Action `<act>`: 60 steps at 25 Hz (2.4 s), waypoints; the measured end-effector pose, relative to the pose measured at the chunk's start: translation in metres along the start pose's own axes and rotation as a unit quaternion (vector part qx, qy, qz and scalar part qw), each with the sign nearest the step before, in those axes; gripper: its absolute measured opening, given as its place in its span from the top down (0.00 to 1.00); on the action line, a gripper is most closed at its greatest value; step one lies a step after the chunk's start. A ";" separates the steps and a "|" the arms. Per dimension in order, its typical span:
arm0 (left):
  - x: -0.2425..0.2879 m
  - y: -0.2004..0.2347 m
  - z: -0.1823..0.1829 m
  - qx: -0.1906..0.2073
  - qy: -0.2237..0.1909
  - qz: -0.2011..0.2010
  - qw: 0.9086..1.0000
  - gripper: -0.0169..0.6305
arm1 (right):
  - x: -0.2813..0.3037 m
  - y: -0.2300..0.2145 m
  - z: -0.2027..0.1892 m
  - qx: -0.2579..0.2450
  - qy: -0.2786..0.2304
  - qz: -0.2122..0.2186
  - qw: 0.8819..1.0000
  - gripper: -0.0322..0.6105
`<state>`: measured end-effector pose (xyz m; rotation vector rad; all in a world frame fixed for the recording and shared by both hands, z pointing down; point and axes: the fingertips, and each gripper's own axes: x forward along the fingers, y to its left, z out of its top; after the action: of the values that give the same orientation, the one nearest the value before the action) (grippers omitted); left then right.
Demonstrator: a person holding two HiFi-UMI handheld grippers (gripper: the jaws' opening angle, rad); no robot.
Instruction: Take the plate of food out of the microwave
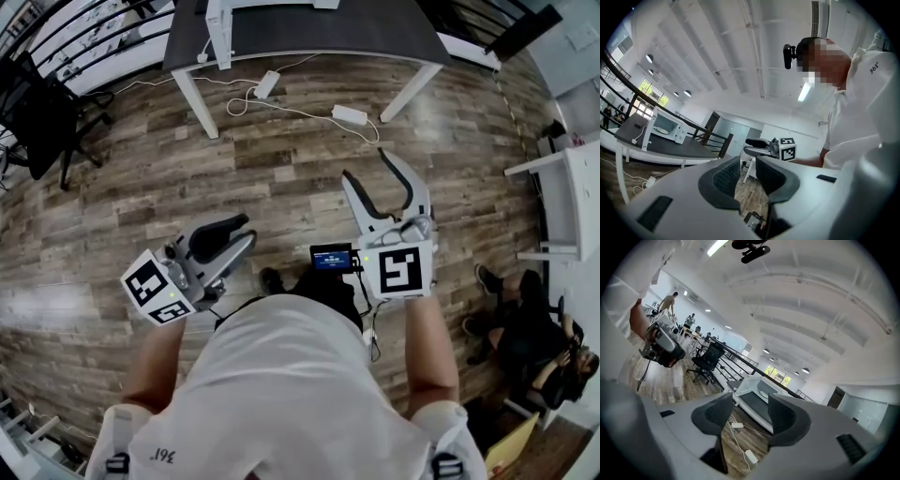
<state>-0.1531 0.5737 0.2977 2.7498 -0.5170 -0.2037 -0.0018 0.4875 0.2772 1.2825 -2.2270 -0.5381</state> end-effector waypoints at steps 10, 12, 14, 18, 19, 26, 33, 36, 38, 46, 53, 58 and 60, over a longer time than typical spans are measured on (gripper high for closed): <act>0.036 0.036 0.006 -0.002 0.001 0.019 1.000 0.83 | 0.034 -0.018 -0.024 0.047 0.016 0.035 0.998 0.61; 0.049 0.047 0.010 -0.002 -0.001 0.026 1.000 0.82 | 0.044 -0.031 -0.033 0.072 0.010 0.039 0.997 0.61; 0.065 0.060 0.013 -0.007 -0.005 0.033 0.999 0.82 | 0.057 -0.044 -0.041 0.087 0.003 0.044 0.995 0.62; 0.102 0.096 0.018 -0.031 -0.016 0.054 0.998 0.83 | 0.086 -0.072 -0.057 0.114 -0.009 0.061 0.992 0.66; 0.114 0.105 0.020 -0.034 -0.017 0.059 0.997 0.83 | 0.094 -0.080 -0.063 0.121 -0.011 0.066 0.990 0.66; 0.191 0.168 0.033 -0.050 -0.036 0.115 0.991 0.87 | 0.139 -0.140 -0.101 0.176 -0.029 0.095 0.979 0.69; 0.244 0.209 0.052 -0.069 -0.059 0.142 0.986 0.88 | 0.182 -0.182 -0.118 0.216 -0.054 0.140 0.965 0.73; 0.258 0.224 0.051 -0.074 -0.054 0.160 0.983 0.88 | 0.196 -0.192 -0.123 0.235 -0.057 0.151 0.959 0.78; 0.266 0.236 0.049 -0.083 -0.049 0.168 0.981 0.88 | 0.207 -0.200 -0.127 0.251 -0.057 0.154 0.954 0.81; 0.290 0.294 0.053 -0.094 -0.026 0.169 0.981 0.88 | 0.256 -0.217 -0.138 0.277 -0.046 0.151 0.948 0.93; 0.302 0.373 0.081 -0.071 -0.003 0.146 0.987 0.88 | 0.327 -0.227 -0.124 0.294 -0.032 0.130 0.946 0.93; 0.299 0.443 0.111 -0.077 0.004 0.138 0.987 0.88 | 0.394 -0.238 -0.109 0.317 -0.019 0.105 0.942 0.93; 0.295 0.469 0.118 -0.080 0.010 0.148 0.986 0.88 | 0.418 -0.241 -0.105 0.328 -0.011 0.095 0.940 0.93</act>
<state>-0.0572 0.0163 0.3285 2.4804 -0.8546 -0.1365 0.0469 -0.0014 0.3204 1.3253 -2.6203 0.3009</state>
